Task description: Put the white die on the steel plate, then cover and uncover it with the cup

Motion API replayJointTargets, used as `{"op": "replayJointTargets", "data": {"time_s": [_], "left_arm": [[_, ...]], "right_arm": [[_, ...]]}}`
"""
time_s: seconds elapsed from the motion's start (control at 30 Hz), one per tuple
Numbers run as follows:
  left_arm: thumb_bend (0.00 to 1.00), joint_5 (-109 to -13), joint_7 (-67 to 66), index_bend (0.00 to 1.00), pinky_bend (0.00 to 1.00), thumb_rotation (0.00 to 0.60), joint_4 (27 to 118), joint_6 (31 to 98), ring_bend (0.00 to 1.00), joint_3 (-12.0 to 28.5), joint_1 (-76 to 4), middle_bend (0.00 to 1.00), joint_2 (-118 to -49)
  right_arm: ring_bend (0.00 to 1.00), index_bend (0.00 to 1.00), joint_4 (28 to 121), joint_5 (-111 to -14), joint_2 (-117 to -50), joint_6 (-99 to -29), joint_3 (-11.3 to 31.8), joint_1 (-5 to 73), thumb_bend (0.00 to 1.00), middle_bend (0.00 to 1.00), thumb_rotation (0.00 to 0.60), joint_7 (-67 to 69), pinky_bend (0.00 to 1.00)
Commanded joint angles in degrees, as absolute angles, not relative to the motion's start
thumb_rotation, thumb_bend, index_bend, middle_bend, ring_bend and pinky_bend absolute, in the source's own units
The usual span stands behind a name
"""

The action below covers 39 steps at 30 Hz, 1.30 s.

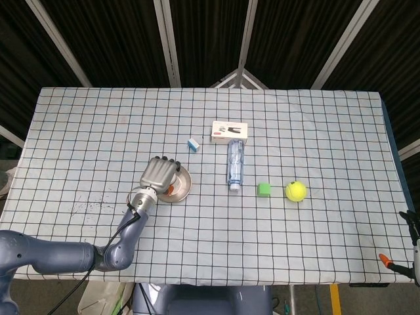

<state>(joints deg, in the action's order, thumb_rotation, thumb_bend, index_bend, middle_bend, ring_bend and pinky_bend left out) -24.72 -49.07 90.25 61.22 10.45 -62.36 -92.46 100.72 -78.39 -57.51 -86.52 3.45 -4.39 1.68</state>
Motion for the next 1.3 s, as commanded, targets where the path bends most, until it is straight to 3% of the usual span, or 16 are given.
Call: {"op": "replayJointTargets", "data": {"time_s": [0.03,0.2,0.6,1.0,1.3], "left_arm": [[0.29,-24.0,-51.5,0.08,0.20,0.600,90.6,60.9,0.09,9.3,-63.1,0.11,-91.8],[0.29,-24.7,-53.1,0.07,0.20,0.600,92.3,62.9,0.09,8.8,-63.3,0.11,-91.0],[0.29,-25.9,-53.8,0.18,0.28,0.600,95.0,65.8,0.24,8.5,-62.8,0.31,-90.1],[0.36,-25.3,-54.7,0.25,0.28,0.600,93.7,65.7,0.24,8.2,-62.9,0.33,-91.1],[0.40,-25.4,-55.1,0.38,0.28,0.600,93.5,66.1,0.25,8.4,-62.8,0.35,-91.2]], "right_arm": [[0.12,0.16,100.8,-78.3,-57.5,-86.4,3.4,-4.3,0.04,0.12,0.600,1.6,0.02],[0.12,0.16,101.0,-78.6,-57.6,-86.4,3.4,-4.3,0.04,0.12,0.600,1.3,0.02],[0.12,0.16,101.4,-78.6,-57.3,-86.6,3.4,-4.4,0.04,0.12,0.600,1.4,0.02],[0.11,0.16,101.5,-78.4,-57.2,-86.4,3.4,-4.4,0.04,0.12,0.600,1.5,0.02],[0.11,0.16,101.5,-78.3,-57.2,-86.2,3.3,-4.4,0.04,0.12,0.600,1.5,0.02]]}}
